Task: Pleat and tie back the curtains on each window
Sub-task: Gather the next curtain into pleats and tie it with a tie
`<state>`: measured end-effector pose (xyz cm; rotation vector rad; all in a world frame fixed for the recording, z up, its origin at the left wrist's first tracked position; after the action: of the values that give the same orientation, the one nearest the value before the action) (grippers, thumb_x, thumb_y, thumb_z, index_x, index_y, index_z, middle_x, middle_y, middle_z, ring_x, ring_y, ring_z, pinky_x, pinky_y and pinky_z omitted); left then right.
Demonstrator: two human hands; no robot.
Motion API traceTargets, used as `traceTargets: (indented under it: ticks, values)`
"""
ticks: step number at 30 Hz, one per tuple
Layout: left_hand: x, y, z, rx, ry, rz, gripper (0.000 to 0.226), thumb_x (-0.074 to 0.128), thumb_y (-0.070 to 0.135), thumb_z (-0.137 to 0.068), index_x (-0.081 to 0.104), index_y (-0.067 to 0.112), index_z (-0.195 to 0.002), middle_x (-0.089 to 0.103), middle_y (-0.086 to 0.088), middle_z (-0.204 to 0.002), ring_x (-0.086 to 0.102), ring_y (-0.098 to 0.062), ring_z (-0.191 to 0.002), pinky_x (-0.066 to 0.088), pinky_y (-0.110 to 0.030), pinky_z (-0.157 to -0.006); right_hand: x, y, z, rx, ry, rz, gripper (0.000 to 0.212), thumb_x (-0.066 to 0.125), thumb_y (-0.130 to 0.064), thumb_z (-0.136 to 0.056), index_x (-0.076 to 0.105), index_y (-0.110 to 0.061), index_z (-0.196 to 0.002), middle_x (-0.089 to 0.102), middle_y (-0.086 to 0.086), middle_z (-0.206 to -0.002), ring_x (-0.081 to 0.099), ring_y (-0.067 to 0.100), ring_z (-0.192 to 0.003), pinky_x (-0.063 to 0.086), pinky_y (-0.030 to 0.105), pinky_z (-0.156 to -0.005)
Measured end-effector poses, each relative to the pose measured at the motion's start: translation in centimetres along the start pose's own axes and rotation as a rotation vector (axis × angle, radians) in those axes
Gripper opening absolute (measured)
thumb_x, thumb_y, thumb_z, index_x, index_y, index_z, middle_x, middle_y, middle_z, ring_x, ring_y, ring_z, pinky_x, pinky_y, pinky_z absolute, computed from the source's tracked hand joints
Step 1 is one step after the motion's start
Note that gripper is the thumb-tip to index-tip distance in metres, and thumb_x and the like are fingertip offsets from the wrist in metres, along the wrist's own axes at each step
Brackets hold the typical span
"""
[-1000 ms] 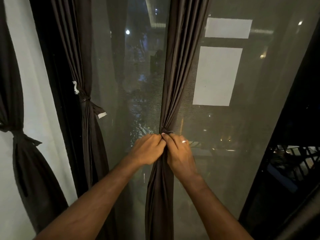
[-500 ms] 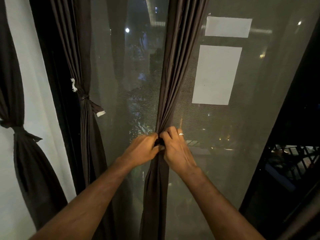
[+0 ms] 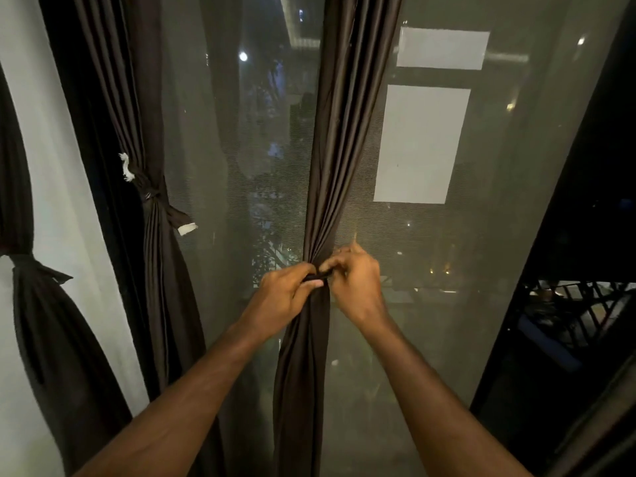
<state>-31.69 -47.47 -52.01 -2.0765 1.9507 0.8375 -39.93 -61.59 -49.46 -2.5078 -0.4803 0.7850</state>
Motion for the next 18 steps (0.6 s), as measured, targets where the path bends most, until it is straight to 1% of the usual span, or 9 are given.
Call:
traceTargets:
  ticks: [2, 4, 6, 8, 10, 11, 14, 16, 18]
  values:
    - [-0.3, -0.5, -0.2, -0.127, -0.125, 0.099, 0.026, 0.058, 0.039, -0.093, 0.068, 0.015, -0.09, 0.056, 0.011, -0.068, 0.049, 0.002, -0.062, 0.04, -0.027, -0.06, 0.0, 0.8, 1.4, 0.093, 0.111, -0.198, 0.026, 0.065, 0.008, -0.085, 0.076, -0.014, -0.095, 0.073, -0.004, -0.096, 0.07, 0.004, -0.086, 0.058, 0.026, -0.082]
    - [-0.8, -0.8, -1.0, -0.293, -0.308, 0.243, 0.02, 0.061, 0.032, -0.094, 0.065, 0.02, -0.078, 0.052, 0.014, -0.063, 0.046, 0.001, -0.06, 0.036, -0.028, -0.059, 0.7, 1.4, 2.6, 0.074, 0.058, -0.286, 0.026, 0.066, 0.011, -0.085, 0.075, -0.01, -0.098, 0.074, -0.004, -0.106, 0.07, 0.002, -0.098, 0.059, 0.028, -0.089]
    - [-1.4, -0.8, -2.2, -0.374, -0.43, 0.33, 0.033, 0.063, 0.017, -0.097, 0.06, 0.021, -0.065, 0.042, 0.013, -0.057, 0.039, -0.002, -0.056, 0.029, -0.025, -0.057, 1.4, 1.7, 3.6, 0.053, 0.004, -0.331, 0.023, 0.066, 0.007, -0.086, 0.076, -0.008, -0.101, 0.072, -0.003, -0.115, 0.065, -0.003, -0.112, 0.056, 0.027, -0.096]
    - [-1.9, -0.7, -3.2, -0.442, -0.494, 0.367, 0.049, 0.062, 0.013, -0.098, 0.053, 0.024, -0.052, 0.032, 0.012, -0.052, 0.029, -0.005, -0.05, 0.022, -0.025, -0.052, 1.5, 1.4, 4.5, 0.045, 0.015, -0.364, 0.016, 0.066, -0.007, -0.091, 0.074, -0.01, -0.104, 0.069, -0.011, -0.119, 0.062, -0.005, -0.116, 0.054, 0.021, -0.096]
    - [-2.0, -0.6, -3.7, -0.535, -0.504, 0.4, 0.052, 0.064, 0.017, -0.098, 0.053, 0.024, -0.047, 0.029, 0.008, -0.049, 0.025, -0.009, -0.048, 0.019, -0.025, -0.051, 1.4, 1.0, 5.3, -0.022, 0.071, -0.291, 0.018, 0.072, -0.028, -0.089, 0.07, -0.013, -0.099, 0.067, -0.015, -0.11, 0.066, 0.002, -0.106, 0.055, 0.024, -0.088]
    - [-1.9, -0.5, -3.7, -0.566, -0.499, 0.409, 0.051, 0.064, 0.019, -0.098, 0.054, 0.023, -0.047, 0.03, 0.005, -0.049, 0.025, -0.01, -0.048, 0.02, -0.025, -0.051, 1.4, 0.8, 5.6, -0.043, 0.083, -0.211, 0.027, 0.075, -0.04, -0.085, 0.065, -0.015, -0.093, 0.064, -0.012, -0.101, 0.064, 0.006, -0.097, 0.054, 0.025, -0.082]
    - [-1.4, 0.3, -4.0, -0.612, -0.462, 0.407, 0.046, 0.065, 0.018, -0.097, 0.059, 0.024, -0.052, 0.04, 0.011, -0.042, 0.035, -0.002, -0.039, 0.03, -0.017, -0.046, 1.9, 0.1, 5.8, 0.062, -0.001, 0.025, 0.046, 0.071, -0.065, -0.08, 0.055, -0.021, -0.08, 0.055, -0.008, -0.08, 0.055, 0.01, -0.074, 0.044, 0.025, -0.065]
    - [-1.1, 0.7, -4.3, -0.625, -0.478, 0.385, 0.045, 0.065, 0.019, -0.097, 0.062, 0.022, -0.053, 0.044, 0.009, -0.041, 0.037, -0.004, -0.038, 0.028, -0.018, -0.047, 1.9, -0.3, 5.4, 0.153, -0.066, 0.027, 0.044, 0.071, -0.062, -0.083, 0.05, -0.024, -0.071, 0.055, -0.01, -0.067, 0.053, 0.01, -0.063, 0.037, 0.026, -0.056]
    - [-1.1, 0.7, -4.7, -0.59, -0.519, 0.346, 0.05, 0.066, 0.022, -0.096, 0.056, 0.019, -0.048, 0.04, 0.003, -0.044, 0.032, -0.011, -0.04, 0.024, -0.023, -0.05, 1.7, -0.4, 4.8, 0.203, -0.071, -0.043, 0.045, 0.072, -0.05, -0.088, 0.047, -0.023, -0.063, 0.051, -0.008, -0.055, 0.049, 0.008, -0.053, 0.038, 0.032, -0.053]
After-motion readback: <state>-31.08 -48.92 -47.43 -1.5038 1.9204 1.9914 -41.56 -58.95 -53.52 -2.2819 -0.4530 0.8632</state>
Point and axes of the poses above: each hand's wrist, its own z-axis away from the middle knuckle, its own x-axis out of the palm, y = z × x, the point moved 1 cm from there along -z, towards the middle knuckle
